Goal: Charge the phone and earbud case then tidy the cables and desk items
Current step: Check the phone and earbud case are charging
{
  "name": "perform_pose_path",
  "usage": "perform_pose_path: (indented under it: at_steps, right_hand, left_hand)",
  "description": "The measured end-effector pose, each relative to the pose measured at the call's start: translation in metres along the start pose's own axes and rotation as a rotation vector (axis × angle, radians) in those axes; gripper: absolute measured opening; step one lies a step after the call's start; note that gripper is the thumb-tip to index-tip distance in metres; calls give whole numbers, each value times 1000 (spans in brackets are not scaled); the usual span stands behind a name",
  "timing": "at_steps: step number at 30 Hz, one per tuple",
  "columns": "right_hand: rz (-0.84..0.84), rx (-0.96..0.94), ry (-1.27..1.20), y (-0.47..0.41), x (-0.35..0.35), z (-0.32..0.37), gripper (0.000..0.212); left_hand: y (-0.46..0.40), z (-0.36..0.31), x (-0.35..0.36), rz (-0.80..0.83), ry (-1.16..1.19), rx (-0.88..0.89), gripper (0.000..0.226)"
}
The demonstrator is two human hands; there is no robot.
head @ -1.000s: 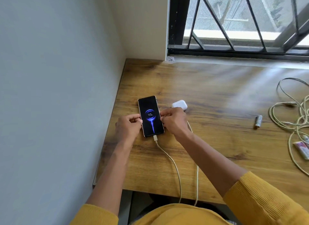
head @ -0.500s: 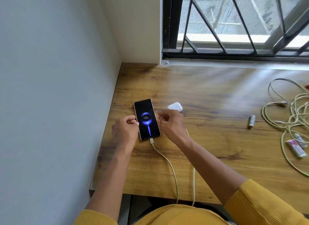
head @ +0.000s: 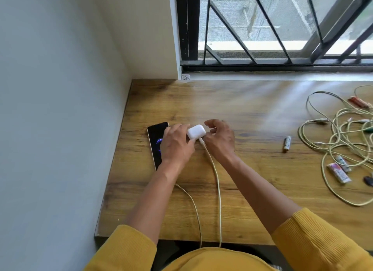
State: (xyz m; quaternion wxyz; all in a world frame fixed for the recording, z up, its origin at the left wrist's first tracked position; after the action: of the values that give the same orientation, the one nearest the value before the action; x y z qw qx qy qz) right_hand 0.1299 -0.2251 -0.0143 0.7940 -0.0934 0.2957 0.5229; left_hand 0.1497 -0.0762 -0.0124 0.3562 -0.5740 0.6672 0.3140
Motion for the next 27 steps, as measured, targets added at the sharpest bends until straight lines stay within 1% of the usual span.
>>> perform_pose_path:
  at_steps: [2, 4, 8, 11, 14, 18, 22, 27]
  right_hand:
    - [60, 28, 13, -4, 0, 0, 44]
    - [115, 35, 20, -7, 1, 0, 45]
    - [166, 20, 28, -9, 1, 1, 42]
    - [185, 49, -20, -12, -1, -3, 40]
    - [209, 117, -153, -14, -7, -11, 36]
    - [234, 154, -366, -12, -20, -16, 26]
    - [324, 119, -585, -4, -37, -13, 21]
    - [433, 35, -800, 8, -61, -6, 27]
  left_hand:
    - [-4, -3, 9, 67, -60, -8, 61]
    - [-7, -6, 15, 97, -100, -22, 62]
    - [-7, -11, 20, 54, -97, -33, 54]
    - [-5, -11, 20, 16, -68, -29, 53]
    - [0, -12, 17, -3, 4, -18, 54]
    - [13, -15, 13, -15, 172, -16, 56]
    - [29, -20, 5, -54, 323, -31, 62]
    - [47, -40, -10, -144, 463, -4, 65]
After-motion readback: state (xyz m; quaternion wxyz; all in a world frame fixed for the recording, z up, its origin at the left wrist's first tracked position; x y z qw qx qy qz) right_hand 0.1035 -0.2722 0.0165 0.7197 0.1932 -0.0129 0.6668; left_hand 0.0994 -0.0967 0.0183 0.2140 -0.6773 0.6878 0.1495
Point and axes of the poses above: each hand's wrist, its own y-axis away from the middle knuckle, its own x-axis out of the palm, z = x × y, the point moved 3 cm from there along -y, towards the middle knuckle
